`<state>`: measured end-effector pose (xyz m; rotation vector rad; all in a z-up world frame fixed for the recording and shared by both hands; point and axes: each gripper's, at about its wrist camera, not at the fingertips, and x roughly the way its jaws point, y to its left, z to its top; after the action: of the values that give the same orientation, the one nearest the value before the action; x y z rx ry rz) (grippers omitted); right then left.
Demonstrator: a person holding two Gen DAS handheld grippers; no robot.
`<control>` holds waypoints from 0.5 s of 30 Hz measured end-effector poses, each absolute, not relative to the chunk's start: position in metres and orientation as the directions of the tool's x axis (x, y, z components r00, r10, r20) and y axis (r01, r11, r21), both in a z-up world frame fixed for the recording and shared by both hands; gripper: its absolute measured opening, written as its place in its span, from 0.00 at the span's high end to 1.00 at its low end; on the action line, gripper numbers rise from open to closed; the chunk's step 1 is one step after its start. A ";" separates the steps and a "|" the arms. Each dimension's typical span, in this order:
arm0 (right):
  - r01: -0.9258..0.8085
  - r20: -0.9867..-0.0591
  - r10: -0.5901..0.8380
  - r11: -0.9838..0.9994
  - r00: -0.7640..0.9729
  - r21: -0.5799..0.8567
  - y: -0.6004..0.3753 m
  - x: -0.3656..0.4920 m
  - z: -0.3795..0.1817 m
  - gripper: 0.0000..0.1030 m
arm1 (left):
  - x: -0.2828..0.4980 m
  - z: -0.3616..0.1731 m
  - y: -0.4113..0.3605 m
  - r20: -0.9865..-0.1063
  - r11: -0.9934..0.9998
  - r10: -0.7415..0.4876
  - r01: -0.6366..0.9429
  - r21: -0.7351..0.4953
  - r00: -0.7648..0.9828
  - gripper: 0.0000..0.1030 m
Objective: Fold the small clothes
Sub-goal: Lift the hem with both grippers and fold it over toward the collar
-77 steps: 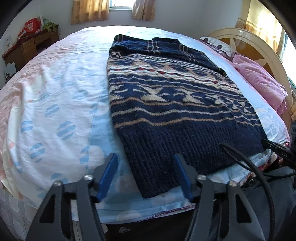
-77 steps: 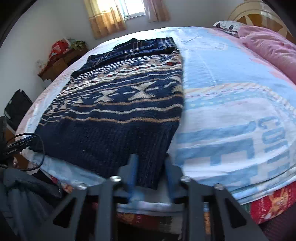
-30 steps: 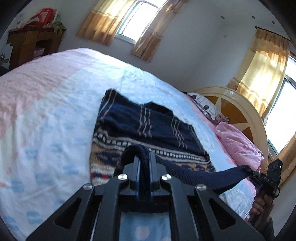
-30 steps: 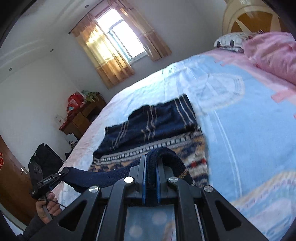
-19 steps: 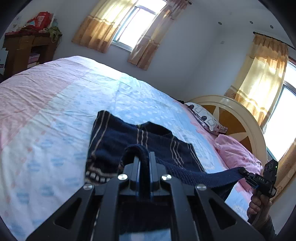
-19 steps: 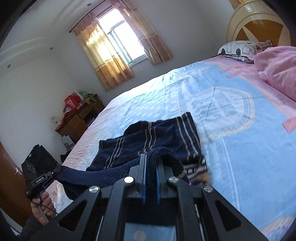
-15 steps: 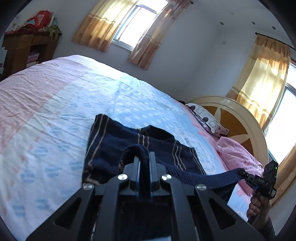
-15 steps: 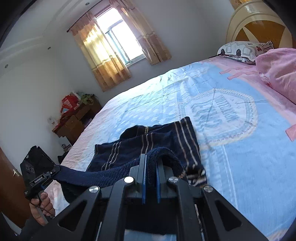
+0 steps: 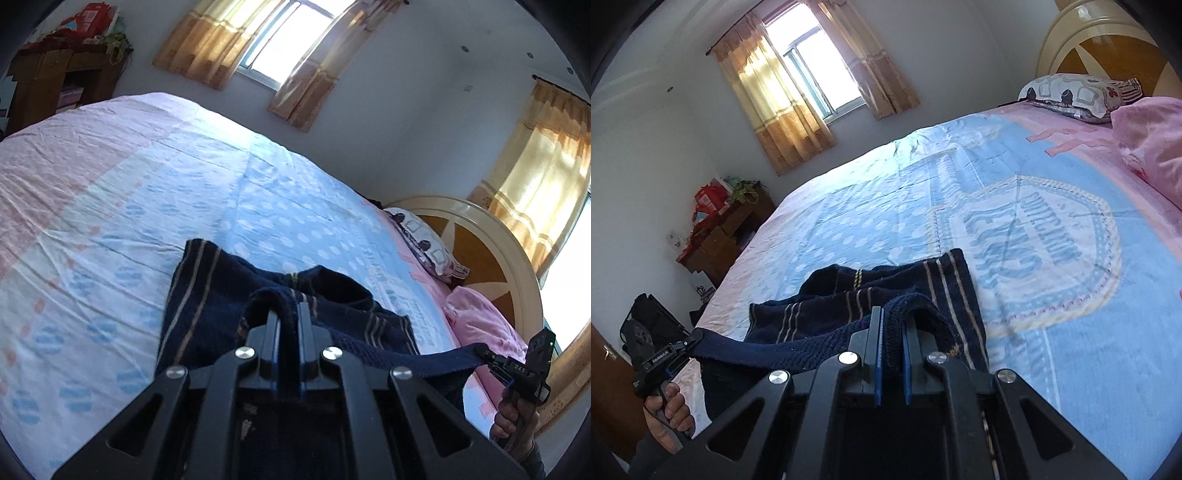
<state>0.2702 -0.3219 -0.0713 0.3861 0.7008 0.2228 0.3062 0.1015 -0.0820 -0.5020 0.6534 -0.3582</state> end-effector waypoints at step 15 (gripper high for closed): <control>0.011 -0.712 0.361 0.888 0.602 0.459 -0.322 0.380 -0.123 0.93 | 0.389 -0.125 0.104 -0.591 0.830 -0.437 0.050 -0.556 0.678 0.90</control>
<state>0.3802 -0.3220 -0.1233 0.4475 0.9089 0.2110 0.3887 0.1039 -0.1252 -0.5354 0.7855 -0.2891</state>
